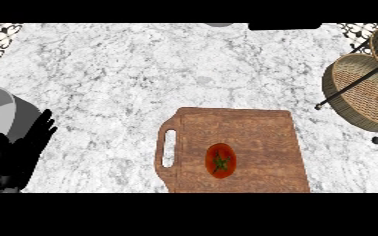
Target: Pick the bell pepper from the cutting board and place it in the tiered basket
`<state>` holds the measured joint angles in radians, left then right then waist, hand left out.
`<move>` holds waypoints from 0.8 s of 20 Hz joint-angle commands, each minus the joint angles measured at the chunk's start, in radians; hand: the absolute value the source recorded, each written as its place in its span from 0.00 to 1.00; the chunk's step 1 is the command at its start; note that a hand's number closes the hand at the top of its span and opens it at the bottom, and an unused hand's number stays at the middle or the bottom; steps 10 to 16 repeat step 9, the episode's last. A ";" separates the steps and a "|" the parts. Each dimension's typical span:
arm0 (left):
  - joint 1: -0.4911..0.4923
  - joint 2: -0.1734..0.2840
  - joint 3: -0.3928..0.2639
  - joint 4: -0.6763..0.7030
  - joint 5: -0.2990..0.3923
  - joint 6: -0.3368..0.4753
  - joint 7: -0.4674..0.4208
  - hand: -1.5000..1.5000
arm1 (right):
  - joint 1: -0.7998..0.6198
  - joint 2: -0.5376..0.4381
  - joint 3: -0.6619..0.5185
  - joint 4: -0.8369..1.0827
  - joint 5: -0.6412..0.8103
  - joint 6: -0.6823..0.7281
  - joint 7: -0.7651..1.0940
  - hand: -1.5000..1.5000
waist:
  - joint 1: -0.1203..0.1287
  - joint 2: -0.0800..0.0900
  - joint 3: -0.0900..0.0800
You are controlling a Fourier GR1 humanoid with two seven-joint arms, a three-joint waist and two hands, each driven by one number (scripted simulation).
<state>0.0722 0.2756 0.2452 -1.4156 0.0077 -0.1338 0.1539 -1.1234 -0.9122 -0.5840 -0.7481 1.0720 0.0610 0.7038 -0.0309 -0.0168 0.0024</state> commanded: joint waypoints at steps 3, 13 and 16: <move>0.028 0.010 0.028 0.010 0.017 -0.007 0.001 0.50 | 0.082 -0.020 -0.196 -0.210 -0.190 0.002 -0.011 0.00 | -0.042 -0.012 -0.001; 0.071 -0.009 0.024 -0.025 0.003 0.016 0.006 0.50 | 0.268 0.037 -0.363 -0.466 -0.377 0.169 -0.053 0.00 | -0.063 -0.017 0.000; 0.071 -0.009 0.024 -0.025 0.003 0.016 0.006 0.50 | 0.268 0.037 -0.363 -0.466 -0.377 0.169 -0.053 0.00 | -0.063 -0.017 0.000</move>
